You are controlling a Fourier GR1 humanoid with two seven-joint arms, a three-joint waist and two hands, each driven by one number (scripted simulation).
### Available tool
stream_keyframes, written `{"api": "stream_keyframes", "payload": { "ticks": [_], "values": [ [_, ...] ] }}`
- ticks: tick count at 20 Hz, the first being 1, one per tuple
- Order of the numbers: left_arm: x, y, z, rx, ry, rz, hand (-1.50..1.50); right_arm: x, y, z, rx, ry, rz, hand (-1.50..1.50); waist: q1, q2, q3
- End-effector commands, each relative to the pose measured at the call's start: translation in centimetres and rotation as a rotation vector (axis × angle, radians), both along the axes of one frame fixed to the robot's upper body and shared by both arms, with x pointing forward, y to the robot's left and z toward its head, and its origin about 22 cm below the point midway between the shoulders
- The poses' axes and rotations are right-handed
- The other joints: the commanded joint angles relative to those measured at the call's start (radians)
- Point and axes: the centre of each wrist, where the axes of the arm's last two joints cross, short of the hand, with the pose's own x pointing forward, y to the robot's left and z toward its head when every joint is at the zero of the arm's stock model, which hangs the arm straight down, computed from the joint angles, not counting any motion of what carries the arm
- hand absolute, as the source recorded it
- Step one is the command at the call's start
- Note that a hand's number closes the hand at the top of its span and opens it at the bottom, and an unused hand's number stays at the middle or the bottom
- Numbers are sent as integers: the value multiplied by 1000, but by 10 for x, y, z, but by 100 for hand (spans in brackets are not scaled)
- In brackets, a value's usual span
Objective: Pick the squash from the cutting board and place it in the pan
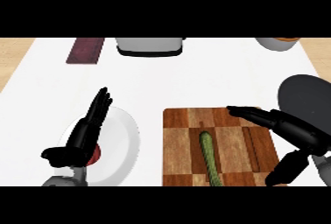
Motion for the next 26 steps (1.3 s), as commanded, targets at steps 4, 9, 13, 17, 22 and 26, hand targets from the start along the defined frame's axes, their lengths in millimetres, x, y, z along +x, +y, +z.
{"api": "stream_keyframes", "payload": {
  "ticks": [4,9,13,17,22,26],
  "values": [
    [-8,-14,4,-23,-10,-10,0,-9,61,-13,-330,-34,115,-150,10,0,1],
    [2,-4,3,1,9,-1,0,-27,87,-35,-445,-58,128,-150,-5,1,1],
    [3,-1,0,1,-3,-2,0,-28,90,-36,-448,-31,96,-150,-7,1,1],
    [2,-1,8,-7,-7,-5,0,-26,95,-63,-459,-15,91,-150,-5,1,1],
    [-8,-13,7,-12,1,3,0,-13,88,-59,-444,24,60,-150,-4,1,1],
    [-13,-12,-16,11,-5,19,0,-17,78,-79,-395,2,35,-150,-4,2,2]
  ]
}}
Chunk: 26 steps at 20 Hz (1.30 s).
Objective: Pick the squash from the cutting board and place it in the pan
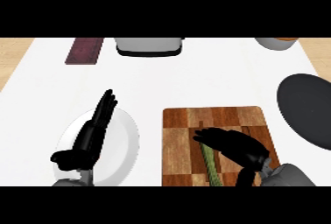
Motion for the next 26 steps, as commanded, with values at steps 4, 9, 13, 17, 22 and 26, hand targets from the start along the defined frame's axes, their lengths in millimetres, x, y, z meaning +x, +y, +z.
{"api": "stream_keyframes", "payload": {
  "ticks": [4,9,13,17,22,26],
  "values": [
    [15,9,8,-1,10,1,0,20,15,-18,27,7,-1,-150,2,1,0],
    [5,13,14,15,1,1,0,11,25,-31,-36,36,-20,-150,1,0,0],
    [12,18,4,2,8,-7,0,32,22,-47,-70,43,3,-150,5,2,0],
    [5,12,-4,-5,-3,-8,0,18,45,-51,-128,-24,139,150,6,1,0],
    [2,-7,8,11,-17,-9,0,14,7,-69,-128,-55,124,150,4,1,0],
    [-3,13,1,-14,9,-9,0,25,32,-55,-69,-135,106,150,4,0,0]
  ]
}}
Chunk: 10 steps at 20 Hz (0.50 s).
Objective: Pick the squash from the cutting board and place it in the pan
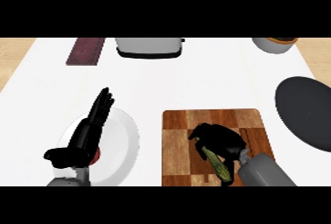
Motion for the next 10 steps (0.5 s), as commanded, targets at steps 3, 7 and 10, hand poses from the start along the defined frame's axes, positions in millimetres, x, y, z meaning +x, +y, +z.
{"api": "stream_keyframes", "payload": {
  "ticks": [3,7,10],
  "values": [
    [4,-9,-12,-3,12,-5,0,-5,-2,-7,71,-49,-47,150,-5,20,14],
    [3,19,3,2,5,35,0,-20,-36,4,115,-116,-368,150,-34,15,14],
    [-11,21,-3,5,9,56,0,-34,-68,11,111,-153,-651,150,-63,4,13]
  ]
}}
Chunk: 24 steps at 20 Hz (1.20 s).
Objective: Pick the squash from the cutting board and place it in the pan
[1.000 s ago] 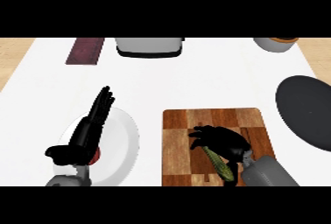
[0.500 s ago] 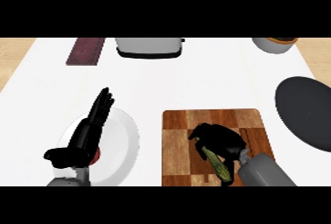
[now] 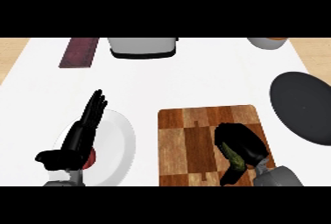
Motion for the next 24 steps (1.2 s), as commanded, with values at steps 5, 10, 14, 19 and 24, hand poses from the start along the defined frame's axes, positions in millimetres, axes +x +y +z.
{"api": "stream_keyframes", "payload": {
  "ticks": [5,10,14,19,24],
  "values": [
    [-2,-2,6,-23,-5,13,0,-40,-47,57,34,-326,-412,150,-19,-1,6],
    [-4,-16,-7,-8,8,-10,0,-83,-32,89,212,-461,-521,150,-6,5,6],
    [-11,-19,-7,-23,5,-16,0,-98,-50,117,298,-481,-626,150,17,9,7],
    [13,-25,8,-10,-14,-13,0,-83,-91,94,422,-435,-762,150,24,14,8],
    [3,-13,-9,2,-7,-25,0,-43,-134,89,485,-483,-860,150,35,15,8]
  ]
}}
